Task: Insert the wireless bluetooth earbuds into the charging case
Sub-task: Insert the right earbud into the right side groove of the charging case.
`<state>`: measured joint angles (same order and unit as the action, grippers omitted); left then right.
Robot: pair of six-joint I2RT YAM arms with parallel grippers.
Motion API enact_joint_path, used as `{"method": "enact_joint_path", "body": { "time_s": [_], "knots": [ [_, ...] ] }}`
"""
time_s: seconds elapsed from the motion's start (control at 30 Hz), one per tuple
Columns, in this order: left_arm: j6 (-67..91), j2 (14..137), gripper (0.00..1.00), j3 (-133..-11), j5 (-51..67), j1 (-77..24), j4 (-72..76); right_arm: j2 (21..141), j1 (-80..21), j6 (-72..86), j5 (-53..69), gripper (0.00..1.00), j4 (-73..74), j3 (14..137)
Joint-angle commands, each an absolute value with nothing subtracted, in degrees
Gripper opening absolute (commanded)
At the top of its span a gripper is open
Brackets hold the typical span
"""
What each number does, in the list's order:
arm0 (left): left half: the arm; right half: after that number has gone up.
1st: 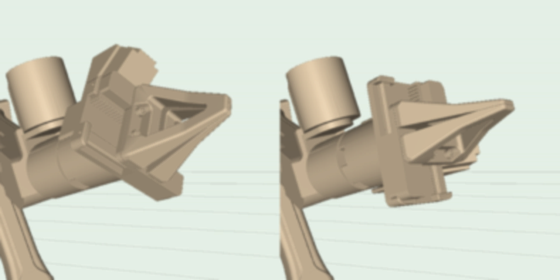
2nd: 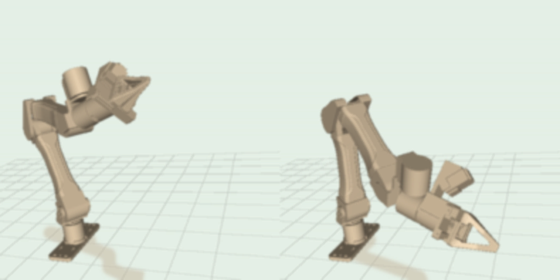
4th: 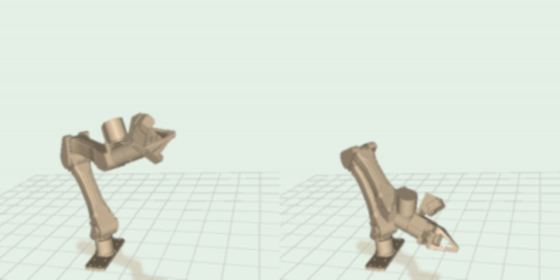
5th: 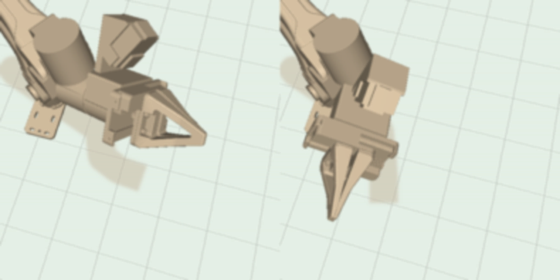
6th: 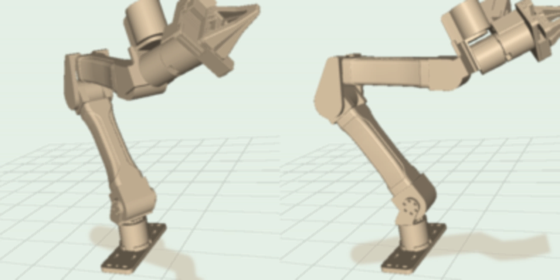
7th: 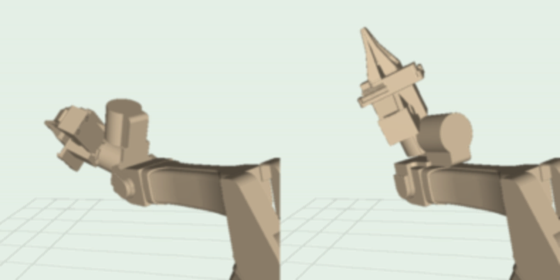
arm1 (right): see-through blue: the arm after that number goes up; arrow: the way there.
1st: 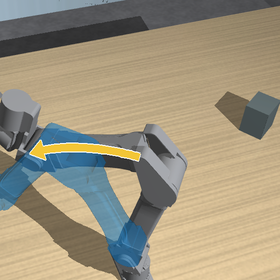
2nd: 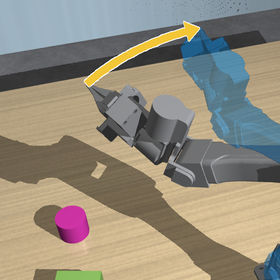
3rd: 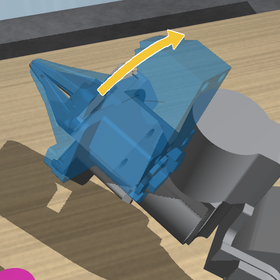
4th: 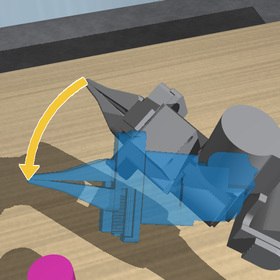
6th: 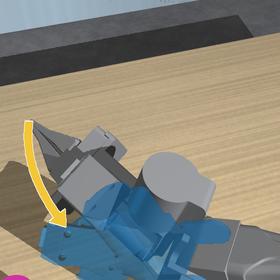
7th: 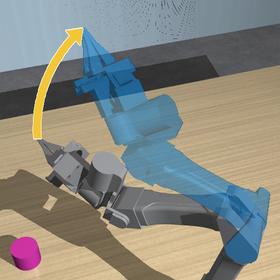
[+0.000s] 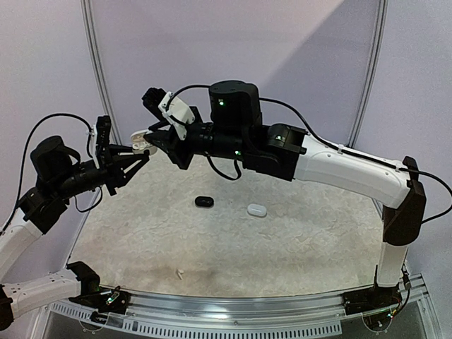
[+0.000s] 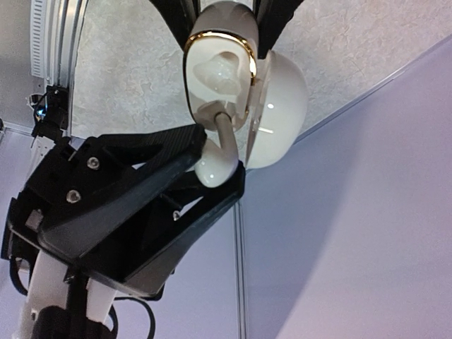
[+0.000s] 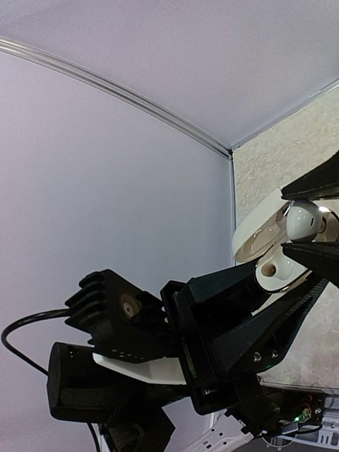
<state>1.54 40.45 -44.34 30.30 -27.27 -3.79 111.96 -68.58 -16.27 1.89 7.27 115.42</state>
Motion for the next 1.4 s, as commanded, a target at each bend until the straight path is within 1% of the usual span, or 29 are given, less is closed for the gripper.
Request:
{"method": "enact_joint_path", "body": {
  "time_s": [0.0,0.1,0.27,0.57,0.7,1.03,1.17,1.37],
  "knots": [
    [0.9,39.7,0.00,-45.8,30.0,-27.9,-2.1,114.1,-68.8,-17.1,2.1,0.20,9.9,114.8],
    [0.8,39.6,0.00,-45.8,30.0,-27.9,-2.3,114.1,-68.7,-17.1,2.2,0.20,9.5,114.8],
    [0.8,39.7,0.00,-45.8,30.1,-27.9,-2.3,114.6,-69.0,-17.6,2.7,0.17,9.3,115.6],
    [0.1,39.3,0.00,-46.0,29.1,-27.9,-2.6,115.6,-69.2,-18.6,1.3,0.19,11.4,116.4],
    [0.1,39.2,0.00,-45.9,29.0,-27.9,-2.7,115.4,-69.2,-18.3,0.7,0.21,11.4,116.3],
    [0.1,39.3,0.00,-45.9,29.2,-27.9,-2.8,115.1,-69.2,-17.9,0.4,0.21,10.5,116.4],
    [0.1,39.3,0.00,-46.0,29.1,-27.9,-2.8,115.1,-69.2,-16.7,-1.9,0.22,10.3,116.3],
    [1.1,39.5,0.00,-46.0,29.2,-27.9,-2.8,115.2,-69.3,-14.7,-2.0,0.24,10.2,116.8]
  ]
}}
